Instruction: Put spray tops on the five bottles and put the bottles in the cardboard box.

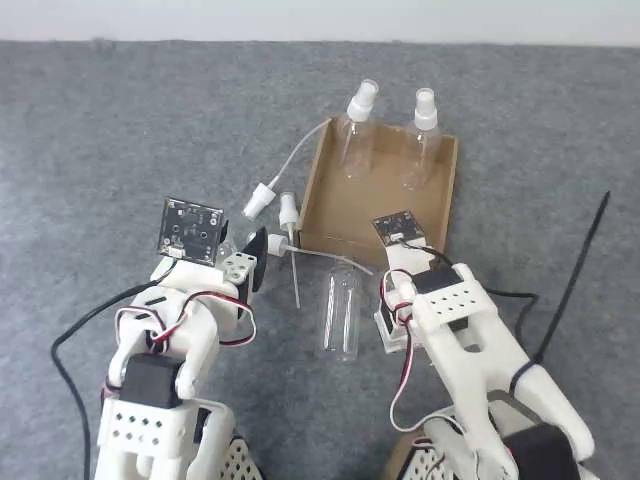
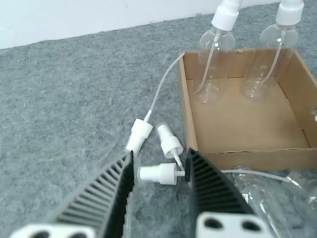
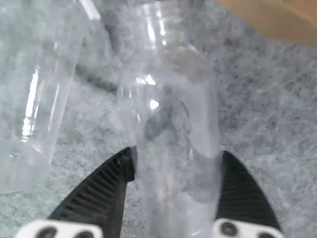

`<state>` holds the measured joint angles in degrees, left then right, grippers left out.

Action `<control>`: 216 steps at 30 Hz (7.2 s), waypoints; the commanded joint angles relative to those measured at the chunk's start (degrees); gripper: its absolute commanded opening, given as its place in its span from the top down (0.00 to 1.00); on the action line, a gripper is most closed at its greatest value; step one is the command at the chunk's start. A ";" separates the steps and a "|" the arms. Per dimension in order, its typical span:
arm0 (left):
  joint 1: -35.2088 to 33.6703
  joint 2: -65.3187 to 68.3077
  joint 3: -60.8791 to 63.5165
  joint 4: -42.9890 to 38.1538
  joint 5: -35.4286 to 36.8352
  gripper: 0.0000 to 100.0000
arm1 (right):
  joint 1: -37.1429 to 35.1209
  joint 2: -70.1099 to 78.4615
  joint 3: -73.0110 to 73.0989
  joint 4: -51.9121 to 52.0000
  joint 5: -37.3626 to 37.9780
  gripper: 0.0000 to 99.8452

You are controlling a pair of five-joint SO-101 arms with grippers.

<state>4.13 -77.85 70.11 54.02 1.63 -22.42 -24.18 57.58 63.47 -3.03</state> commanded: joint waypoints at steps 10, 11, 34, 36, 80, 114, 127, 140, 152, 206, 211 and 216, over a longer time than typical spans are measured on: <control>0.09 0.35 -0.31 -2.02 -0.09 0.84 | 0.48 -0.92 -2.90 13.76 18.20 0.99; 0.09 0.35 -0.31 -2.02 -0.09 0.84 | 0.57 -1.80 -4.48 15.69 21.10 0.99; -6.77 45.63 -37.93 11.69 -4.22 0.84 | 44.18 -2.24 -47.21 36.62 44.48 0.99; -6.42 51.69 -41.63 13.10 -3.87 0.84 | 48.22 4.70 -48.09 33.10 45.10 0.99; -5.98 117.89 -97.54 9.76 -7.03 0.84 | 53.05 31.60 -48.09 14.81 45.27 0.99; -16.09 144.00 -140.00 32.26 -15.12 0.85 | 53.23 31.69 -47.91 15.34 45.27 0.99; -33.49 146.20 -153.27 46.51 -25.49 0.85 | 52.97 31.69 -45.71 14.73 45.27 0.99; -52.66 142.07 -152.31 46.68 -32.35 0.85 | 53.05 31.69 -45.54 14.73 48.53 0.99; -54.59 120.97 -125.49 46.77 -52.48 0.85 | 53.05 31.69 -45.45 14.81 48.53 0.99; -27.34 104.44 -74.42 21.54 -74.73 0.94 | 53.41 31.69 -43.34 13.76 48.70 0.99; -24.53 98.20 -74.15 29.89 -54.33 0.94 | 53.76 31.78 -42.37 13.67 48.62 0.99; -22.42 97.49 -74.07 25.23 -27.69 0.94 | 54.29 31.78 -42.11 13.67 47.82 0.99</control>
<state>-19.34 23.87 -3.74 83.12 -47.25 31.12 8.35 15.82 77.27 45.23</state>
